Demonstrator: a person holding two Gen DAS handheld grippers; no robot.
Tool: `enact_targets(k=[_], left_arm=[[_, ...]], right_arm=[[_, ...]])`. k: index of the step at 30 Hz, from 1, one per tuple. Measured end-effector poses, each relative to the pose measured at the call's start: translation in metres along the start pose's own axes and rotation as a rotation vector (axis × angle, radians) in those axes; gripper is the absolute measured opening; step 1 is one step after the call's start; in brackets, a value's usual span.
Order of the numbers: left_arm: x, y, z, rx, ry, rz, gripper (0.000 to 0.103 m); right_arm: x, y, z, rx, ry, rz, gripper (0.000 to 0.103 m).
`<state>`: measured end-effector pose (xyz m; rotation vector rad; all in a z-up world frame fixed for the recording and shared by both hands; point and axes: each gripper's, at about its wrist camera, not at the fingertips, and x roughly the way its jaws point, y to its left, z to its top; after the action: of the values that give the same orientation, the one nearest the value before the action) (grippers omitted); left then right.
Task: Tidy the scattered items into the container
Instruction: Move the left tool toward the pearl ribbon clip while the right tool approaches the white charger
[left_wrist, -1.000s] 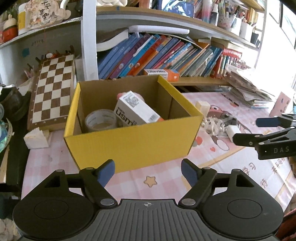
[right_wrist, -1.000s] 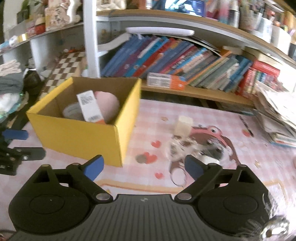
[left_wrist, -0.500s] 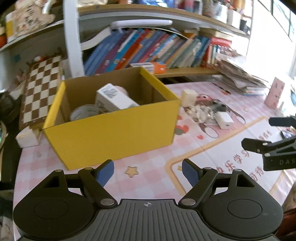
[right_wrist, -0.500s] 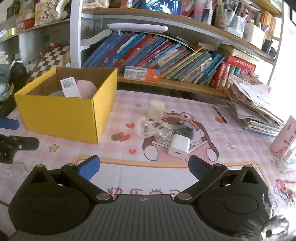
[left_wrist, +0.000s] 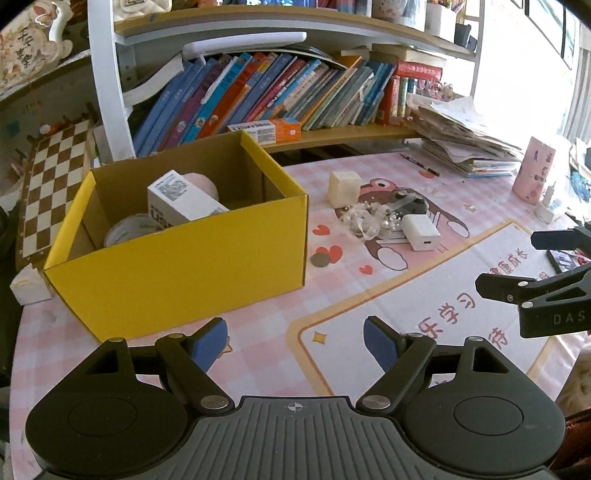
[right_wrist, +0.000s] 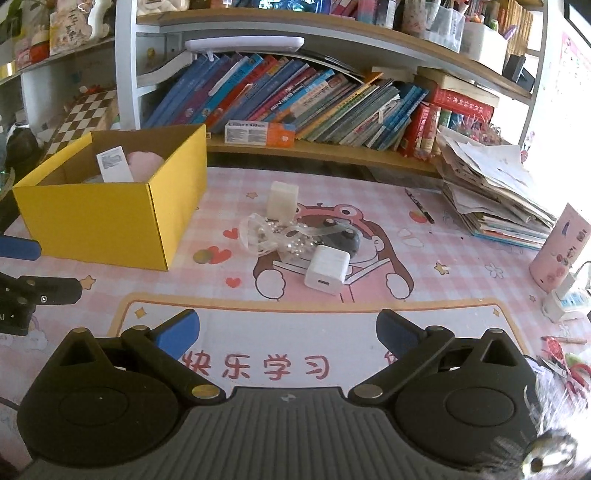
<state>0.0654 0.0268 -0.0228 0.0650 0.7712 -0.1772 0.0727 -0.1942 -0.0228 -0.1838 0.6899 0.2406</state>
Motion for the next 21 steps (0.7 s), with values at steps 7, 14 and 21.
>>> enact_targets(k=[7, 14, 21], left_arm=[[0.003, -0.015, 0.001, -0.013, 0.011, 0.020, 0.084], [0.006, -0.034, 0.003, -0.027, 0.022, 0.045, 0.084], [0.012, -0.056, 0.004, -0.038, 0.032, 0.066, 0.084]], right_arm=[[0.004, -0.015, 0.000, -0.016, 0.002, 0.023, 0.103], [0.008, -0.033, -0.001, -0.033, 0.003, 0.053, 0.103], [0.012, -0.055, -0.003, -0.046, -0.001, 0.078, 0.103]])
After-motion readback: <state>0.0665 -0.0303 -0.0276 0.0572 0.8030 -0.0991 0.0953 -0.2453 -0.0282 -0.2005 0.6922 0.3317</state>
